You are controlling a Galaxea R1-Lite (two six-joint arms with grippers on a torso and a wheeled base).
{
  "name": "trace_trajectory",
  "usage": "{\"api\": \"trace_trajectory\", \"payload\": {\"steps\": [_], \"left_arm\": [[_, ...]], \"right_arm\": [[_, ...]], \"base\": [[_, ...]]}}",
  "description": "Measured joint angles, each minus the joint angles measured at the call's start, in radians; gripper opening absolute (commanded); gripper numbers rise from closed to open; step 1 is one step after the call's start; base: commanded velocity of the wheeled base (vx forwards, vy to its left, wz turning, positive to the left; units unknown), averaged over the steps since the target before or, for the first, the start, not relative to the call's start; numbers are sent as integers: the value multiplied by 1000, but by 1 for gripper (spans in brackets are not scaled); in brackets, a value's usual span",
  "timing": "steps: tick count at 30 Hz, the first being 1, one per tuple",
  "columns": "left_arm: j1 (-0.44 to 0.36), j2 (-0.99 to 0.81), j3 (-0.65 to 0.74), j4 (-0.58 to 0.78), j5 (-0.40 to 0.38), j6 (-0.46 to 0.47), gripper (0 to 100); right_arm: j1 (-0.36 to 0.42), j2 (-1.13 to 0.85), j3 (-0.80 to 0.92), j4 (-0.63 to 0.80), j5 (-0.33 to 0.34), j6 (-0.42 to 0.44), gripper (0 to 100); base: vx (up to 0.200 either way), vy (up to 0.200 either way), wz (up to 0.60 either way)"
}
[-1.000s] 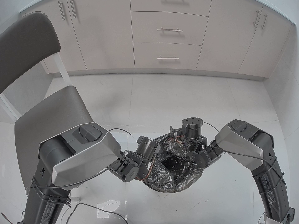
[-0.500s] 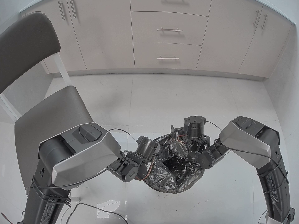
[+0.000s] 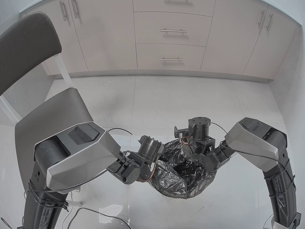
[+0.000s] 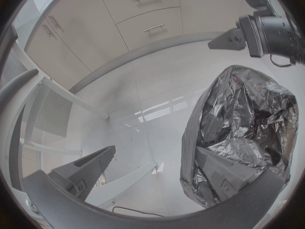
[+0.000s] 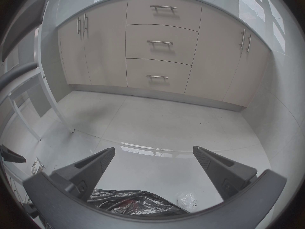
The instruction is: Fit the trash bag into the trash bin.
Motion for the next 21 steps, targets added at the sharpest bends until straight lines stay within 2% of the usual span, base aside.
{"api": "trace_trajectory", "payload": {"steps": [9,21], "left_arm": [[15,-5,-10,0,38,1,100],[50,37,-41,-3,41,7,100]], "right_arm": [[0,-16,20,-16,0,0,100],[-1,-19,22,-16,0,1,100]], "base": [[0,0,0],[0,0,0]]}}
